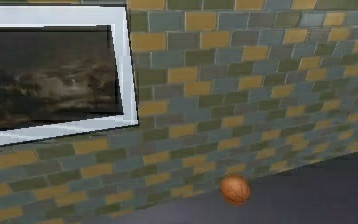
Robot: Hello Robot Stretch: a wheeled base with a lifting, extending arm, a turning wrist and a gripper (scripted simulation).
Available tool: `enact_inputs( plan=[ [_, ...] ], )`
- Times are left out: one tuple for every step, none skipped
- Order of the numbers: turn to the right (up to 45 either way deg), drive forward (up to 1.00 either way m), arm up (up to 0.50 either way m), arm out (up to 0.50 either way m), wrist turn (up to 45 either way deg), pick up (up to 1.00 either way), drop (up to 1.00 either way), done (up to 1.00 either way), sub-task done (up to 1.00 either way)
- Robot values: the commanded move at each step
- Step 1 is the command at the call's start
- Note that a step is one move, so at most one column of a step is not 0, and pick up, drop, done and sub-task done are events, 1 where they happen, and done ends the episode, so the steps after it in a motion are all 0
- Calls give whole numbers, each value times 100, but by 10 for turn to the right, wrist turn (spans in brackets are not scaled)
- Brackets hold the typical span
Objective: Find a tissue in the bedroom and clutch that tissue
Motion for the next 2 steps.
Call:
enact_inputs(
  plan=[
    [0, 10, 0, 0, 0, 0, 0, 0, 0],
    [-450, 0, 0, 0, 0, 0, 0, 0, 0]
  ],
)
